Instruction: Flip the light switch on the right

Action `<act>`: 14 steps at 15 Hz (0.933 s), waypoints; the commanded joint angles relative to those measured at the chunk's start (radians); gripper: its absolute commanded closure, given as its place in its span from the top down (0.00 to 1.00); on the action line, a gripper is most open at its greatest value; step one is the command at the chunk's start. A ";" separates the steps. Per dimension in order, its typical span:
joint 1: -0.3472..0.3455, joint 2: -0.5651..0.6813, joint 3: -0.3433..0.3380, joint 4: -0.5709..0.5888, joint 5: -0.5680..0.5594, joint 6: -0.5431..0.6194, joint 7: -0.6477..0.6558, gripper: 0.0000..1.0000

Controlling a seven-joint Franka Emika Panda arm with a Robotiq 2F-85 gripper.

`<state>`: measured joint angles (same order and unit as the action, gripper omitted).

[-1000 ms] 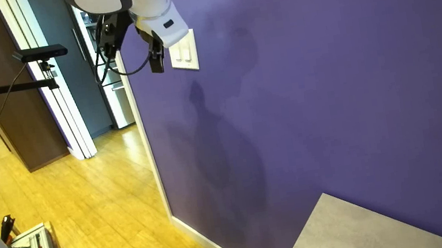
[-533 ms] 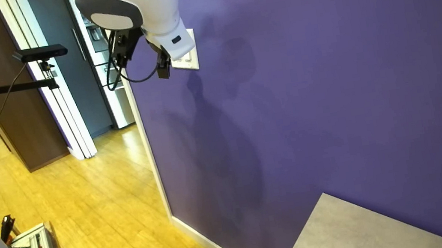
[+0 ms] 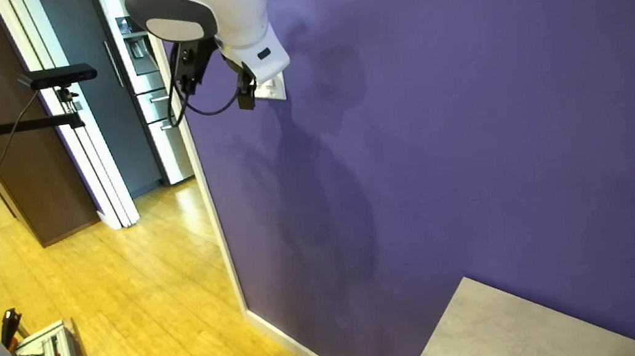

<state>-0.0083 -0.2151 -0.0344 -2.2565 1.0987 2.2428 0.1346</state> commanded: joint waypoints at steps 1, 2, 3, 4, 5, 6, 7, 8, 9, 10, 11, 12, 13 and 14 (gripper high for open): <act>0.000 0.032 0.013 0.041 0.034 0.020 0.005 1.00; 0.000 0.037 0.014 0.046 0.036 0.028 0.001 1.00; 0.000 0.041 0.014 0.051 0.037 0.027 0.003 1.00; -0.001 0.045 0.014 0.054 0.038 0.032 0.003 1.00; 0.000 0.048 0.014 0.057 0.044 0.036 0.001 1.00; 0.001 0.052 0.014 0.062 0.049 0.036 0.000 1.00; 0.002 0.056 0.016 0.064 0.055 0.038 0.002 1.00; 0.002 0.060 0.017 0.067 0.060 0.040 0.002 1.00; 0.003 0.065 0.019 0.069 0.064 0.041 0.003 1.00; 0.003 0.068 0.020 0.069 0.067 0.044 0.004 1.00; 0.003 0.072 0.021 0.070 0.069 0.045 0.003 1.00; 0.003 0.075 0.023 0.070 0.069 0.048 0.003 1.00; 0.003 0.078 0.023 0.071 0.072 0.049 0.003 1.00; 0.003 0.081 0.024 0.072 0.073 0.049 0.004 1.00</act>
<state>-0.0081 -0.1538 -0.0208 -2.2045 1.1363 2.2691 0.1350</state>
